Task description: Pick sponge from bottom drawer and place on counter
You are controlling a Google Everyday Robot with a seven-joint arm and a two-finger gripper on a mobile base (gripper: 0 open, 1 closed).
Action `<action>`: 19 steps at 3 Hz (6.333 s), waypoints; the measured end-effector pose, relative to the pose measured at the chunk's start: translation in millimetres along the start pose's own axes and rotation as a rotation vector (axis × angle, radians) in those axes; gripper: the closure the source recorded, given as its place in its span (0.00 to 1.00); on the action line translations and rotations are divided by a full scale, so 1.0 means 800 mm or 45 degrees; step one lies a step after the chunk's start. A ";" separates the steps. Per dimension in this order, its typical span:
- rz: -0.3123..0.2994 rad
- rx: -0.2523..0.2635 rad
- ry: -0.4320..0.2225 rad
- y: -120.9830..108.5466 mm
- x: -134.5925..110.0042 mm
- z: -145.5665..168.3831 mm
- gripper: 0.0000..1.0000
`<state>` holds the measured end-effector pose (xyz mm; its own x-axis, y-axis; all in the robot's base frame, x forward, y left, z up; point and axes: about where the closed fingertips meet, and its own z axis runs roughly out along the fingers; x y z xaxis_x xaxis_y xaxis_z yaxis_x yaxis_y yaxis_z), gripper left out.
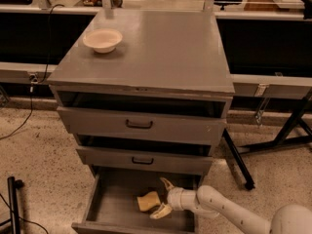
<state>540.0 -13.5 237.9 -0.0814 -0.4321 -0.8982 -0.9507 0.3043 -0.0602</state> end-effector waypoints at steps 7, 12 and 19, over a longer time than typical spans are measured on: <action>0.221 0.099 -0.025 -0.027 0.133 0.059 0.54; 0.113 0.021 0.193 -0.002 0.086 0.079 0.59; 0.038 -0.007 0.271 0.006 0.109 0.101 0.37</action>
Offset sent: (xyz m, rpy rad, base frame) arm 0.0280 -0.0011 -0.0904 0.0601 0.0359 -0.1293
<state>552.5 18.8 123.8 -0.1704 -0.5927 -0.7872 -0.9485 0.3153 -0.0321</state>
